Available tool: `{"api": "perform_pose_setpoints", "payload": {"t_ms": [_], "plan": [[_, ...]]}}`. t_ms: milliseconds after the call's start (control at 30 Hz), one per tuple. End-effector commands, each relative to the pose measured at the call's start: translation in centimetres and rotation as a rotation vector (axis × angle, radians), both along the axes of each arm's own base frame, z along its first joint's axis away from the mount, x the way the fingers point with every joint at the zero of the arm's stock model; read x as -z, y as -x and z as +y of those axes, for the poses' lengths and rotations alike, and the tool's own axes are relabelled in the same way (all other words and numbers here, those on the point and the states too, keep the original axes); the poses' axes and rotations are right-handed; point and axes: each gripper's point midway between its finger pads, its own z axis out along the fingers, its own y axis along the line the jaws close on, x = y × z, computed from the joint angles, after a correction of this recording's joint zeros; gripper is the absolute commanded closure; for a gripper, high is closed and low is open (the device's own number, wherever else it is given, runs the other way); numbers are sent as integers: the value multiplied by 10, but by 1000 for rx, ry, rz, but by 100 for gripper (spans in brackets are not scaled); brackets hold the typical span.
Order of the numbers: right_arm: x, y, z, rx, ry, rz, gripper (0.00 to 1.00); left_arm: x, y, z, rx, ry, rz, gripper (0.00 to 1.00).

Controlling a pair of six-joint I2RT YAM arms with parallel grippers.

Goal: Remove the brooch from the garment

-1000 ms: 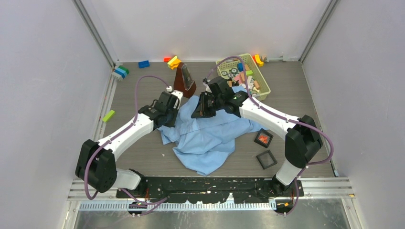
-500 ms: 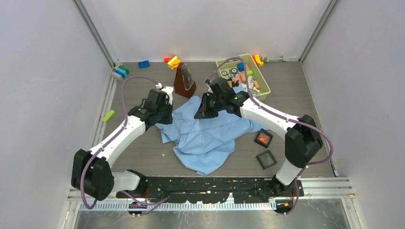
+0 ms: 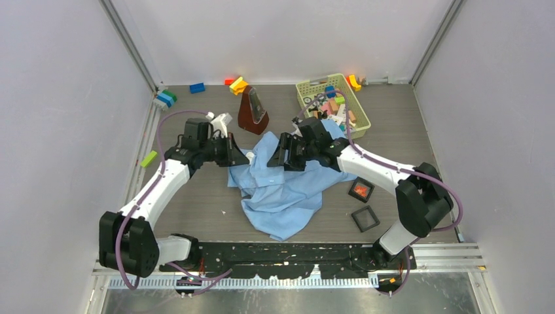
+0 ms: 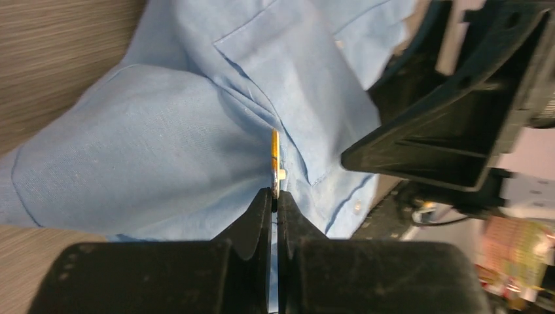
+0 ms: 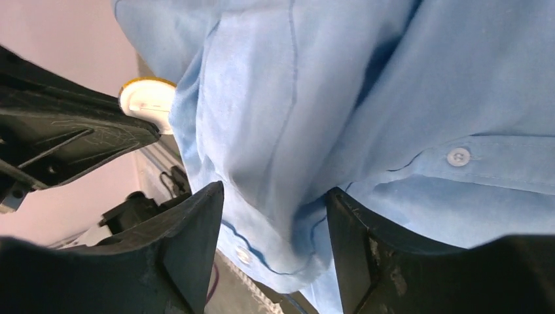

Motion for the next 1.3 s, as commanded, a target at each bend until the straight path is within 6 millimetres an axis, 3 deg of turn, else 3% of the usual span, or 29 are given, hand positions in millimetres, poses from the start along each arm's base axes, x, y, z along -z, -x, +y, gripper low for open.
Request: {"api": "perform_pose_setpoints", "payload": {"t_ms": [0,167,400,900,1267], "plan": [[-73,-10,18,9,-302,-132,35,-51,6,-32,137,300,-38,100],[-102,-17,17,45,-554,-144,36,-64,3,-37,142,402,-46,100],[-118,-20,21,46,-625,-156,41,-68,2,-42,162,455,-31,100],[-103,-24,31,13,-568,-116,58,-71,4,-44,187,466,-37,100],[-79,-23,36,9,-481,-93,65,-72,7,-44,205,469,-41,100]]}}
